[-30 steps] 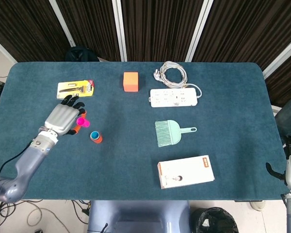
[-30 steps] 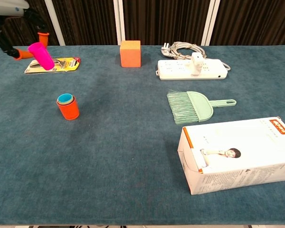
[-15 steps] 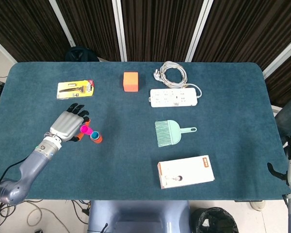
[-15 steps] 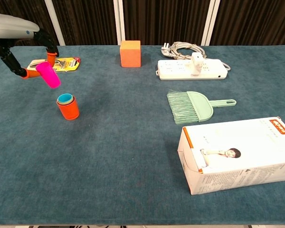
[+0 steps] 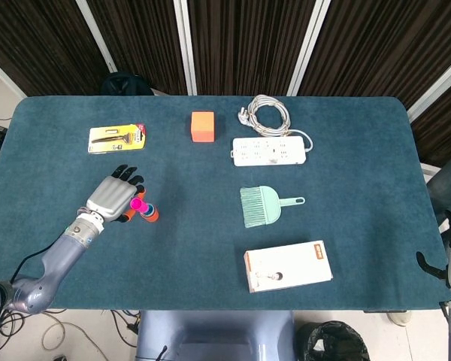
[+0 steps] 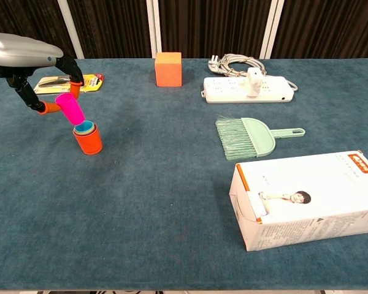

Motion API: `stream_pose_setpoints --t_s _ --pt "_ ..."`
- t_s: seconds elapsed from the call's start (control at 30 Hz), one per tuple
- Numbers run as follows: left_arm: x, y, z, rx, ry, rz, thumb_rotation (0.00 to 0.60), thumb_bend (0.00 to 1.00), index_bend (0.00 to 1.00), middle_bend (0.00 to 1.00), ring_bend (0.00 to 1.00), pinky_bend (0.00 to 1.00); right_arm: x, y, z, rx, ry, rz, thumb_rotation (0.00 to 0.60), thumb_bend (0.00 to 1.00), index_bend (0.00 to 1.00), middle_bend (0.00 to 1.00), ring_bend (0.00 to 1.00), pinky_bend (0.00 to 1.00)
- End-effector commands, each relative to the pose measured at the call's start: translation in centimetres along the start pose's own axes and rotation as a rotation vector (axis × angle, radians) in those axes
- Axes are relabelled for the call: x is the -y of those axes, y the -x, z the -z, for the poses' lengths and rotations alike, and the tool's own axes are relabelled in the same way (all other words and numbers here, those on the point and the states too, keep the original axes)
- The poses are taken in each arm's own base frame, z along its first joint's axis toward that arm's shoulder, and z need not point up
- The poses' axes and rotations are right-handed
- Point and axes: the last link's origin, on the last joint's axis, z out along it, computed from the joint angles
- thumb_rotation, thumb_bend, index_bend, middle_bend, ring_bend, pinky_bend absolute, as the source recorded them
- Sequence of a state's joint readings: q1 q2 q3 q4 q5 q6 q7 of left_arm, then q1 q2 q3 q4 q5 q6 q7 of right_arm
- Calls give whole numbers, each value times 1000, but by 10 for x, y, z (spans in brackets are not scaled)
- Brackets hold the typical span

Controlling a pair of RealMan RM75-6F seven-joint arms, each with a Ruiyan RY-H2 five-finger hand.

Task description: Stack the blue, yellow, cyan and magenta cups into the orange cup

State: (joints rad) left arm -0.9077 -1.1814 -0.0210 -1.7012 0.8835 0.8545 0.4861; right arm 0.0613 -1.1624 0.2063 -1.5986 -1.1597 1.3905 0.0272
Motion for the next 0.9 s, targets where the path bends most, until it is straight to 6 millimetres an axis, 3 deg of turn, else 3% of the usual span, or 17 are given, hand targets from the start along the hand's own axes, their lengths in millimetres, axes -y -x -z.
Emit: stream_pose_setpoints --t_s 0.03,0.6,0.9 --pt "-1 1 -2 2 -1 0 600 359 454 195 0 0 0 0 0 -3 0 -1 600 343 51 44 77 36" --pt "-10 12 -13 18 10 -12 600 359 430 194 0 0 -1 -3 2 -11 0 -6 600 343 51 44 77 36" --pt "-6 17 -12 55 2 -44 600 319 177 142 0 0 -2 -4 2 -12 0 -5 600 344 51 44 77 36"
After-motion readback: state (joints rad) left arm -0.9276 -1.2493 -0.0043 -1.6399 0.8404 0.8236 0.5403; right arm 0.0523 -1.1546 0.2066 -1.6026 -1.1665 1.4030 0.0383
